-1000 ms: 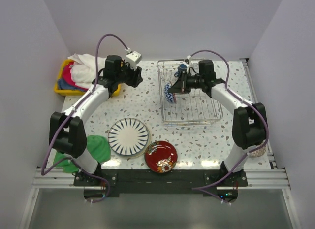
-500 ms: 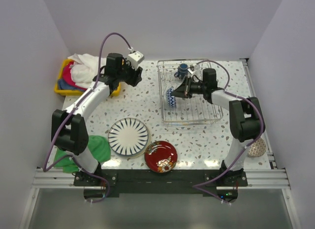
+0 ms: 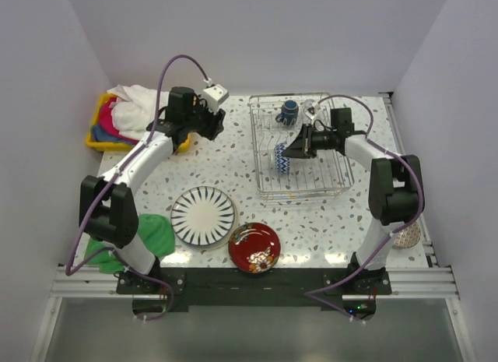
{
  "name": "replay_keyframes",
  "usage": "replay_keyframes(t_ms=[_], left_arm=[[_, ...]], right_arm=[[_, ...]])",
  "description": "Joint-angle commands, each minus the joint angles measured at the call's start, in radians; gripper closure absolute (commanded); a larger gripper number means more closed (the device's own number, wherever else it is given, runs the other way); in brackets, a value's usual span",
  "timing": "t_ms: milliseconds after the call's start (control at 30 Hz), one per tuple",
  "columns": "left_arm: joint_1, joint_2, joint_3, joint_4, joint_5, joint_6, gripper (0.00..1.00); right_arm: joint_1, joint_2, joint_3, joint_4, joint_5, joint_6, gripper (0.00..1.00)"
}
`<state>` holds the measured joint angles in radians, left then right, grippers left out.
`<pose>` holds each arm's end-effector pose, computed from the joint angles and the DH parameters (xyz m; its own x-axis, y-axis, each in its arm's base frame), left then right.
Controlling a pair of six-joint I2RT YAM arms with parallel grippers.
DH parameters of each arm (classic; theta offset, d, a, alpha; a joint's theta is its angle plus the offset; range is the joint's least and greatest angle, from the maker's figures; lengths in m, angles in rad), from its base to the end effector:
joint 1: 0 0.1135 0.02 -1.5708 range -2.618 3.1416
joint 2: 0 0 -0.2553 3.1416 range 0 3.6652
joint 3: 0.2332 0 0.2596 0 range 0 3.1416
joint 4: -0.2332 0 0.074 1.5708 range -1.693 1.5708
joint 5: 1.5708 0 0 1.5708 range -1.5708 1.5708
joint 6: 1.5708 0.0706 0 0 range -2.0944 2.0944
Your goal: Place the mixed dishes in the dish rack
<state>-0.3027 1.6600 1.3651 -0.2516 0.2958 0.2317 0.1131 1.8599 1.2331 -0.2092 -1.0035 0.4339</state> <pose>0.3974 -0.1457 0.2782 -0.3627 0.3434 -0.8663 0.6228 0.7808 0.0487 0.3983 0.1052 0.1756 -0.9306 0.1217 -0.3452 -0.2548 0.4618 0.8496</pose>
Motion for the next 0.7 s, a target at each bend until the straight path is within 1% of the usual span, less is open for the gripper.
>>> replay_keyframes(t_ms=[0,67,100,133,167,200,267,333,467,567,600,667], left_arm=[[-0.004,-0.006,0.005,0.051,0.023,0.008,0.46],[-0.003,0.0,0.012,0.058,0.032,0.0,0.46],[-0.003,0.006,0.014,0.063,0.037,-0.002,0.46],[-0.003,0.009,0.014,0.066,0.04,-0.006,0.46],[-0.003,0.012,0.012,0.072,0.052,-0.009,0.46],[-0.003,0.017,0.009,0.078,0.058,-0.011,0.46],[-0.003,0.018,0.0,0.095,0.072,-0.015,0.45],[-0.003,0.024,-0.014,0.118,0.081,-0.02,0.45],[-0.003,0.035,-0.026,0.146,0.106,-0.035,0.45],[-0.004,0.044,-0.027,0.166,0.117,-0.052,0.45],[-0.003,0.046,-0.026,0.169,0.12,-0.063,0.45],[-0.004,0.049,-0.023,0.187,0.124,-0.075,0.45]], right_arm=[[-0.033,0.016,0.064,-0.37,0.207,-0.246,0.79],[-0.044,-0.002,0.1,-0.481,0.328,-0.305,0.74],[-0.047,-0.02,0.138,-0.516,0.374,-0.37,0.71],[-0.049,-0.036,0.155,-0.579,0.417,-0.4,0.69],[-0.049,-0.051,0.166,-0.602,0.513,-0.428,0.67],[-0.05,-0.088,0.184,-0.627,0.557,-0.501,0.63],[-0.05,-0.123,0.19,-0.67,0.668,-0.55,0.6],[-0.05,-0.177,0.204,-0.706,0.736,-0.613,0.57],[-0.05,-0.269,0.213,-0.737,0.859,-0.687,0.56],[-0.05,-0.349,0.21,-0.774,0.983,-0.728,0.56],[-0.05,-0.373,0.192,-0.788,1.075,-0.754,0.56],[-0.052,-0.441,0.158,-0.835,1.16,-0.806,0.57]])
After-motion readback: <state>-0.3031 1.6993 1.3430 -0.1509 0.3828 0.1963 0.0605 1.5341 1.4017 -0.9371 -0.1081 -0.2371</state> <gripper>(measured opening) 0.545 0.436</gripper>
